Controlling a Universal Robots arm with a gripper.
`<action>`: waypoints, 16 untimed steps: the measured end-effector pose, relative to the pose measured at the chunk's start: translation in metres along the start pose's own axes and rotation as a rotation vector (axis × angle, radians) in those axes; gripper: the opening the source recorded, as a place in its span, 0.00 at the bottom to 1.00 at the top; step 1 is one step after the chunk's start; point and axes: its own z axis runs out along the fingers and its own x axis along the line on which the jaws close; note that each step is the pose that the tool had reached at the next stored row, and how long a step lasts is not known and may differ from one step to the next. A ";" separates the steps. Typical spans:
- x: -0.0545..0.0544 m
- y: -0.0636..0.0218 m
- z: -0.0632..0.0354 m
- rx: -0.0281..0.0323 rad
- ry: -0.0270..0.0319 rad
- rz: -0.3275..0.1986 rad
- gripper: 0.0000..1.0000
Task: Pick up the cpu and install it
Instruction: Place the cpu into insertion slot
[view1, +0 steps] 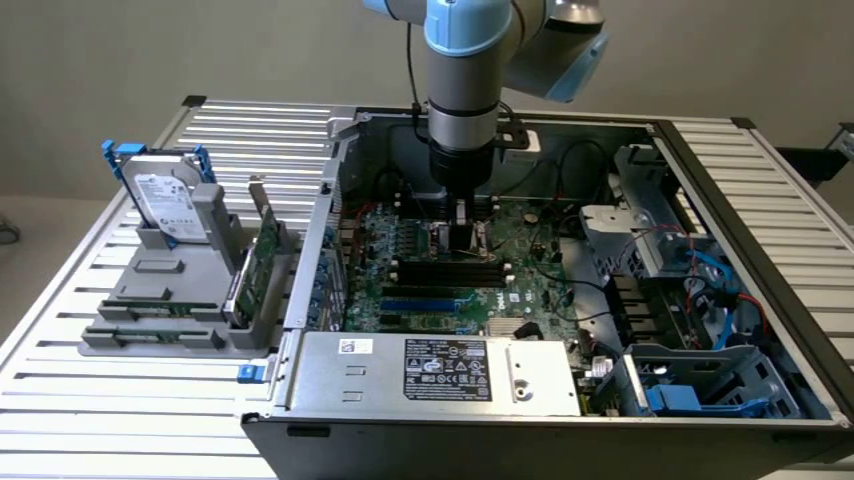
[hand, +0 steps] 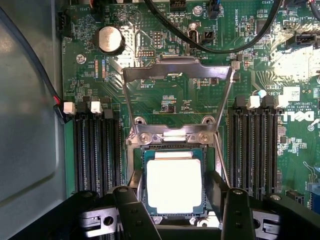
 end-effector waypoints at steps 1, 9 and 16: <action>0.000 0.0000 0.0000 -0.0001 -0.0017 0.001 0.63; 0.000 0.0000 -0.0001 -0.0004 -0.0104 0.012 0.63; 0.000 0.0001 -0.0024 -0.0004 -0.0105 0.013 0.63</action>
